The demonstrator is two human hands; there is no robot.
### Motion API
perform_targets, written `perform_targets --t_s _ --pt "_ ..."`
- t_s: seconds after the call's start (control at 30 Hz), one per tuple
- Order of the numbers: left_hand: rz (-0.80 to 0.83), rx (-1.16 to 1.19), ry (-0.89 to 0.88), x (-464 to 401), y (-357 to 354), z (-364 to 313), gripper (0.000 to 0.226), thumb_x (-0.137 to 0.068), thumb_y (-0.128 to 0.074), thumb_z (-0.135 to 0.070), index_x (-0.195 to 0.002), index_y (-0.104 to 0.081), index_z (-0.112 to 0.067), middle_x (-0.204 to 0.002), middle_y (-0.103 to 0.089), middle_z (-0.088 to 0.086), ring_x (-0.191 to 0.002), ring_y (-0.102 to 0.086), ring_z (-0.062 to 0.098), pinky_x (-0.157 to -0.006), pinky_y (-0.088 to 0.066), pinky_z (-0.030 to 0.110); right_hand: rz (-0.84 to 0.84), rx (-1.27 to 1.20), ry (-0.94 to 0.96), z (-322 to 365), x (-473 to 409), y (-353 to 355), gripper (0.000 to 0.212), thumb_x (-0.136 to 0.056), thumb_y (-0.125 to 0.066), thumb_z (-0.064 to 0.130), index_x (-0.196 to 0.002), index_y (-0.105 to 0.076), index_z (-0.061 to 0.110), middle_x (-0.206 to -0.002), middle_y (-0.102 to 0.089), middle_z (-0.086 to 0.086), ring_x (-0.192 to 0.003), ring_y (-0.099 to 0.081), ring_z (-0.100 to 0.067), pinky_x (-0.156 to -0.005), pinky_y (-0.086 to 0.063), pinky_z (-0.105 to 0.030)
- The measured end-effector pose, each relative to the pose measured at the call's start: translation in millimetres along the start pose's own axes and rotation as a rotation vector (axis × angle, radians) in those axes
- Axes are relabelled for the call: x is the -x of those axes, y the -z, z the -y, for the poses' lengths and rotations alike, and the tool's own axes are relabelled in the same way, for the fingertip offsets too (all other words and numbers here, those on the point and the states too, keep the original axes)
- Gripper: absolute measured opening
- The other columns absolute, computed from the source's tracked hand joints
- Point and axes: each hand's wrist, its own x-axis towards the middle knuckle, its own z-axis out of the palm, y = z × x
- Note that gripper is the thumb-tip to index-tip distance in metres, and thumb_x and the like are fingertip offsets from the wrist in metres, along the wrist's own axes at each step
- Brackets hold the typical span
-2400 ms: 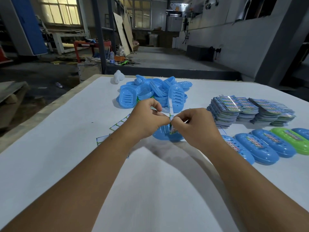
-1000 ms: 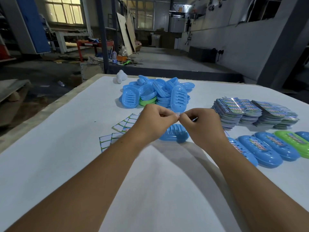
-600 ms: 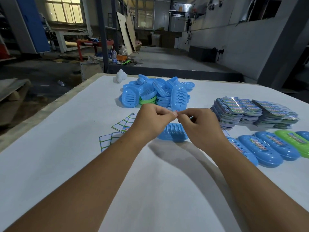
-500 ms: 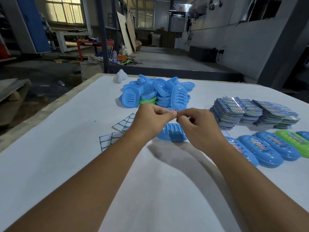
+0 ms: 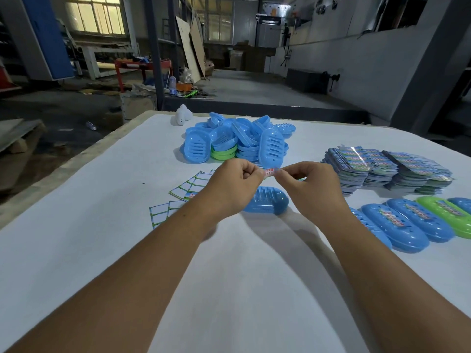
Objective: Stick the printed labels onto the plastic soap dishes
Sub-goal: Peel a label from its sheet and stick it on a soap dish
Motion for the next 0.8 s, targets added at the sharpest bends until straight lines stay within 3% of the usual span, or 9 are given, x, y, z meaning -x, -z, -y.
perform_targets --t_s 0.2,0.3,0.4,0.57,0.7,0.8 --pt "0.012 -0.035 0.023 -1 2 2 0.032 -0.099 -0.058 -0.028 -0.084 -0.064 0.000 -0.048 -0.041 -0.013 -0.043 -0.034 0.003 -0.042 -0.031 0.014 0.068 -0.062 -0.055 -3 -2 2 0.026 -0.085 -0.074 0.035 -0.069 -0.075 0.015 -0.061 -0.061 -0.011 -0.052 -0.040 -0.011 -0.056 -0.037 -0.028" --pt "-0.007 -0.066 0.080 -3 4 6 0.035 -0.095 -0.060 -0.031 -0.083 -0.062 0.002 -0.057 -0.044 -0.004 -0.049 -0.036 0.008 -0.050 -0.035 0.024 0.150 -0.123 -0.135 -4 -4 5 0.026 -0.083 -0.077 0.038 -0.070 -0.075 0.016 -0.059 -0.053 -0.003 -0.051 -0.038 -0.011 -0.051 -0.034 -0.024" --pt "0.000 -0.049 0.146 -4 5 11 0.036 -0.090 -0.065 -0.035 -0.081 -0.065 0.000 -0.056 -0.044 -0.004 -0.049 -0.035 0.010 -0.052 -0.032 0.026 0.222 -0.100 -0.174 -6 -3 3 0.034 -0.081 -0.079 0.042 -0.073 -0.077 0.009 -0.063 -0.055 -0.004 -0.058 -0.041 -0.013 -0.055 -0.036 -0.030" --pt "0.039 -0.201 0.198 -4 5 15 0.041 -0.091 -0.065 -0.041 -0.074 -0.069 -0.005 -0.058 -0.050 -0.002 -0.054 -0.040 0.014 -0.054 -0.035 0.027 0.186 0.067 -0.094 -10 -2 -1 0.041 -0.083 -0.077 0.039 -0.073 -0.071 0.001 -0.052 -0.037 -0.001 -0.049 -0.026 -0.013 -0.049 -0.026 -0.027" --pt "0.052 -0.282 0.242 -5 3 17 0.046 -0.091 -0.066 -0.039 -0.052 -0.060 -0.016 -0.039 -0.042 -0.011 -0.044 -0.038 0.010 -0.051 -0.033 0.026 0.165 0.233 -0.033 -11 -2 -6 0.037 -0.084 -0.073 0.041 -0.078 -0.073 0.005 -0.053 -0.043 -0.009 -0.048 -0.030 -0.015 -0.050 -0.032 -0.028" --pt "0.046 -0.302 0.244 -3 1 18 0.050 -0.091 -0.066 -0.037 -0.046 -0.056 -0.018 -0.040 -0.041 -0.010 -0.046 -0.041 0.011 -0.052 -0.033 0.027 0.158 0.302 -0.028 -11 -3 -7 0.033 -0.082 -0.071 0.044 -0.078 -0.076 0.011 -0.058 -0.058 -0.012 -0.044 -0.036 -0.016 -0.049 -0.038 -0.029"
